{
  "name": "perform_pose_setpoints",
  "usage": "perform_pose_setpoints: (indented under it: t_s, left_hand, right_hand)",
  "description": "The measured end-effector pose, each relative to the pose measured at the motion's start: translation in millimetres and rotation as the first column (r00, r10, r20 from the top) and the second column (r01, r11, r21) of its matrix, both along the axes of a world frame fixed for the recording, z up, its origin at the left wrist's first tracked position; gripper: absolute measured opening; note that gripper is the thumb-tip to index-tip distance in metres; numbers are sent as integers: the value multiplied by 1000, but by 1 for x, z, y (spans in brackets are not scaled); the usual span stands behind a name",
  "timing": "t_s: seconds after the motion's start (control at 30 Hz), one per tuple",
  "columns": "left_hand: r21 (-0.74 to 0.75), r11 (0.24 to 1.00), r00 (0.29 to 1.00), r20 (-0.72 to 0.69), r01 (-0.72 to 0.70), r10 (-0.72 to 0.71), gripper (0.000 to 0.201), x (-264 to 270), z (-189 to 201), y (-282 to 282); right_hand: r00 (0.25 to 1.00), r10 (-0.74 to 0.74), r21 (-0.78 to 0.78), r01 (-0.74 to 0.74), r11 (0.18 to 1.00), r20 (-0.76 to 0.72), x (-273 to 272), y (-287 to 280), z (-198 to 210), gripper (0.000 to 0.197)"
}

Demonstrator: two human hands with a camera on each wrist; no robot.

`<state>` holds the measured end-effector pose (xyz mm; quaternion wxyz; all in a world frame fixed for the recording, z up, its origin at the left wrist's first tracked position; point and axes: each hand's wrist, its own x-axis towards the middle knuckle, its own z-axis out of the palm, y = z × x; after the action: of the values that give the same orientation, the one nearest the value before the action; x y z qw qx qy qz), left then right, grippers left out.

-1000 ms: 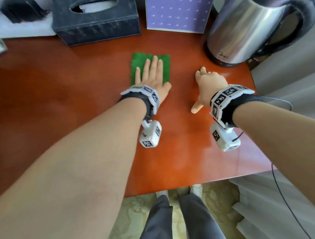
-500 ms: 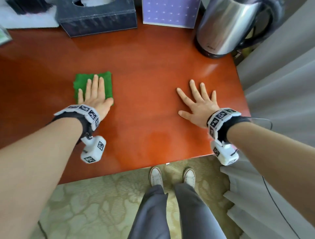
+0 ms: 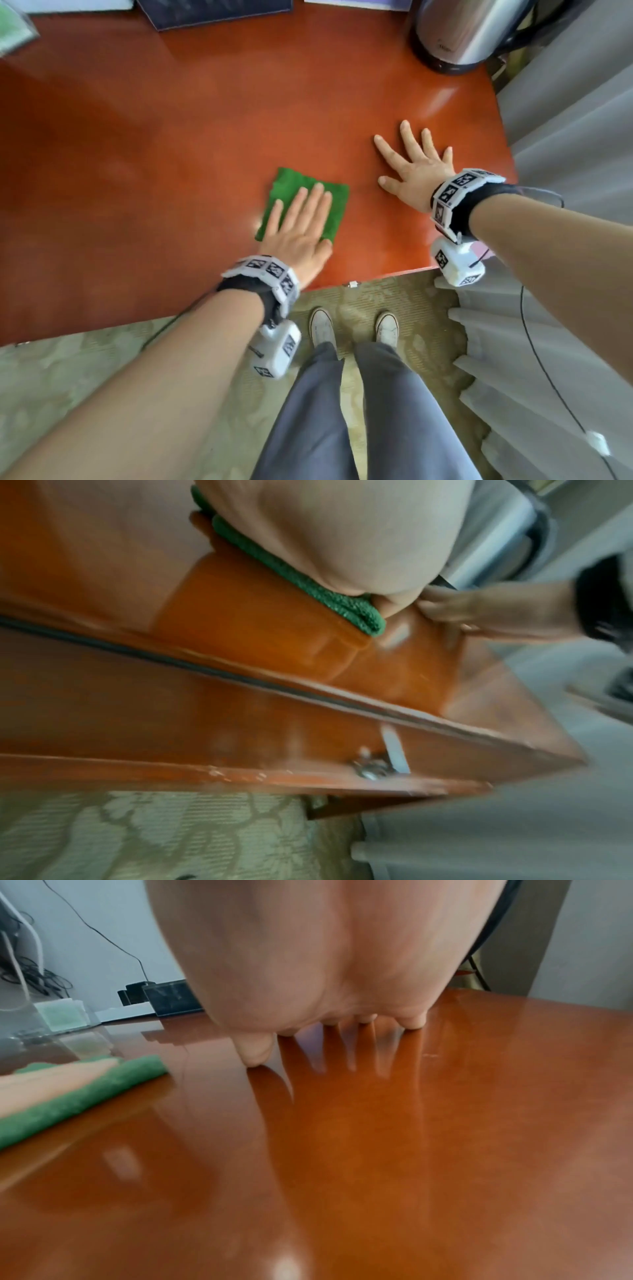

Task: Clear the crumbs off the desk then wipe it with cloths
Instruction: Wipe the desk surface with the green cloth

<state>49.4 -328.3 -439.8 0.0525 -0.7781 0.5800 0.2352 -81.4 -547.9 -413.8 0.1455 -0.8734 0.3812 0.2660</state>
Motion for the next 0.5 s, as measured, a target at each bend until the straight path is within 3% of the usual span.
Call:
perform_pose_setpoints:
  t_s: [0.1, 0.2, 0.33, 0.4, 0.5]
  left_hand:
    - [5, 974, 973, 43, -228, 227, 72, 46, 1, 21]
    - [9, 898, 897, 47, -440, 440, 73, 81, 4, 26]
    - [-40, 775, 772, 67, -631, 632, 73, 70, 1, 8]
    - [-50, 763, 760, 64, -645, 647, 74, 43, 0, -6]
    - [-95, 856, 855, 69, -508, 515, 74, -26, -2, -30]
  right_hand:
    - [999, -34, 23, 34, 999, 27, -1, 7, 0, 63]
    - [996, -27, 48, 23, 999, 80, -13, 14, -1, 61]
    - [975, -16, 94, -5, 996, 223, -45, 18, -5, 62]
    - [951, -54, 152, 7, 988, 305, -59, 17, -6, 65]
    - [929, -109, 195, 41, 980, 355, -78, 19, -6, 68]
